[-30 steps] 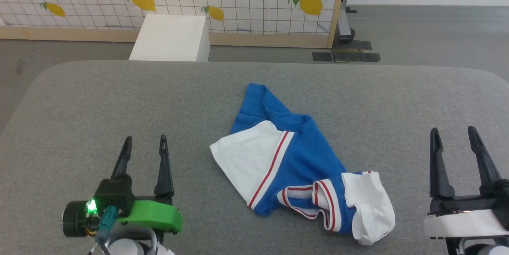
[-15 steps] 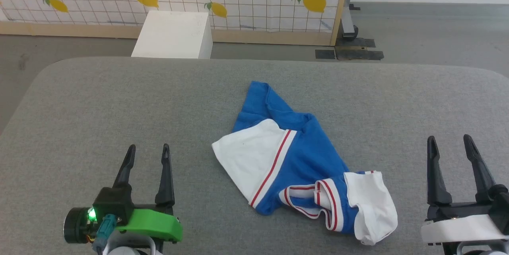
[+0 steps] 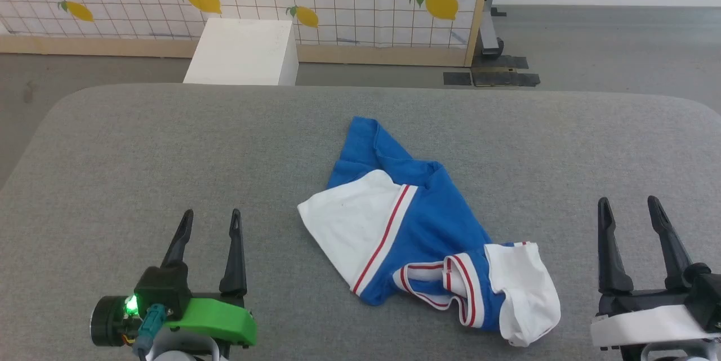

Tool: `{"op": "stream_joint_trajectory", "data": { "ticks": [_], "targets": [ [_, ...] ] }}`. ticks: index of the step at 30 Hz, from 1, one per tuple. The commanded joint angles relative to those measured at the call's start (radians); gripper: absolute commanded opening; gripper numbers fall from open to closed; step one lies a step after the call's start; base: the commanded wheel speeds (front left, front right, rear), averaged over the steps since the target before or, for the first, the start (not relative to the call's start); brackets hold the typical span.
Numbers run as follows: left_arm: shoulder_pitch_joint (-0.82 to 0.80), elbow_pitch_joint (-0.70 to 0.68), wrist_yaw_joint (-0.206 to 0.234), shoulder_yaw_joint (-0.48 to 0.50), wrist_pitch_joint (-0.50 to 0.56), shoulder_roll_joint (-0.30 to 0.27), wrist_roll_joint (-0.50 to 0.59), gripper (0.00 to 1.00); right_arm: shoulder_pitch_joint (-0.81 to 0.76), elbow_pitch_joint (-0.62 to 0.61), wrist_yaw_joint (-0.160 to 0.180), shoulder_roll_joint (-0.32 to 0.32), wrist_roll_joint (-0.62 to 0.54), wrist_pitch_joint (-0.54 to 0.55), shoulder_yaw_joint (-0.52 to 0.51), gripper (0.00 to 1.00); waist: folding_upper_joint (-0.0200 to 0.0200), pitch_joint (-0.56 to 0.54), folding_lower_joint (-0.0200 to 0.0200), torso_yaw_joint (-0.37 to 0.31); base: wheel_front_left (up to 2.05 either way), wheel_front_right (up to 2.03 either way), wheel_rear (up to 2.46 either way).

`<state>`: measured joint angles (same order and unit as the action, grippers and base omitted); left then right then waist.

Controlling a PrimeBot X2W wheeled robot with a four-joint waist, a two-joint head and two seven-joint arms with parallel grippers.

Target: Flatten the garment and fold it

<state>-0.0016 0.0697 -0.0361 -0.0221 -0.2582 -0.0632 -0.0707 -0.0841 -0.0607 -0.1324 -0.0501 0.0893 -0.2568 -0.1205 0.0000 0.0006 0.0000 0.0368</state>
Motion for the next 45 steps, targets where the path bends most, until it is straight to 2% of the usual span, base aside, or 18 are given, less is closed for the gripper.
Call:
{"op": "stream_joint_trajectory", "data": {
  "ticks": [1, 8, 12, 16, 25, 26, 32, 38, 42, 43, 44, 45],
  "targets": [
    [-0.01, 0.003, -0.008, 0.005, -0.004, 0.004, 0.02, 1.0, -0.008, 0.003, 0.002, 0.0, 0.007, -0.005, 0.002, 1.0, 0.0, 0.0, 0.0, -0.001, 0.0, 0.0, 0.0],
    [-0.166, 0.05, -0.057, -0.02, -0.004, -0.043, 0.036, 1.0, 0.002, 0.005, 0.002, 0.0, 0.004, -0.005, 0.006, 1.0, 0.0, 0.005, 0.0, -0.002, 0.0, 0.0, 0.0],
    [-0.308, 0.17, -0.085, -0.091, 0.003, -0.107, 0.042, 1.0, 0.005, 0.006, 0.002, 0.0, 0.001, -0.005, 0.008, 1.0, 0.0, 0.005, 0.0, -0.003, 0.0, 0.0, 0.0],
    [-0.467, 0.292, -0.093, -0.209, 0.123, -0.156, -0.012, 1.0, 0.008, 0.005, 0.002, 0.0, 0.0, -0.005, 0.009, 1.0, 0.0, 0.013, 0.0, -0.007, 0.0, 0.0, 0.0],
    [-0.754, 0.404, -0.094, -0.677, 0.516, -0.306, -0.385, 1.0, 0.04, 0.004, 0.002, 0.0, 0.003, -0.005, 0.02, 1.0, 0.0, 0.066, 0.0, -0.029, 0.0, 0.0, 0.0],
    [-0.829, 0.409, -0.094, -0.816, 0.653, -0.351, -0.524, 1.0, 0.059, 0.003, 0.002, 0.0, 0.003, -0.005, 0.027, 1.0, 0.0, 0.09, 0.0, -0.045, 0.0, 0.0, 0.0],
    [-0.942, 0.399, -0.094, -1.028, 0.847, -0.436, -0.729, 1.0, 0.084, 0.003, 0.002, 0.0, 0.005, -0.005, 0.028, 1.0, 0.0, 0.133, 0.0, -0.079, 0.0, 0.0, 0.0],
    [-1.011, 0.407, -0.094, -1.174, 0.927, -0.469, -0.853, 1.0, 0.111, 0.001, 0.002, 0.0, 0.009, -0.005, 0.031, 1.0, 0.0, 0.179, 0.0, -0.107, 0.0, 0.0, 0.0],
    [-1.034, 0.419, -0.094, -1.23, 0.961, -0.476, -0.882, 1.0, 0.129, 0.0, 0.002, 0.0, 0.013, -0.005, 0.035, 1.0, 0.0, 0.206, 0.0, -0.124, 0.0, 0.0, 0.0],
    [-1.036, 0.42, -0.094, -1.237, 0.968, -0.478, -0.886, 0.98, 0.133, -0.001, 0.002, 0.0, 0.013, -0.005, 0.035, 1.0, 0.0, 0.211, 0.0, -0.127, 0.0, 0.0, 0.0],
    [-1.037, 0.42, -0.094, -1.243, 0.976, -0.479, -0.891, 0.0, 0.136, -0.001, 0.002, 0.0, 0.014, -0.005, 0.034, 1.0, 0.0, 0.216, 0.0, -0.129, 0.0, 0.0, 0.0],
    [-1.037, 0.417, -0.094, -1.247, 0.981, -0.481, -0.894, 0.0, 0.138, -0.001, 0.002, 0.0, 0.014, -0.005, 0.032, 1.0, 0.0, 0.219, 0.0, -0.13, 0.0, 0.0, 0.0]
  ]
}}
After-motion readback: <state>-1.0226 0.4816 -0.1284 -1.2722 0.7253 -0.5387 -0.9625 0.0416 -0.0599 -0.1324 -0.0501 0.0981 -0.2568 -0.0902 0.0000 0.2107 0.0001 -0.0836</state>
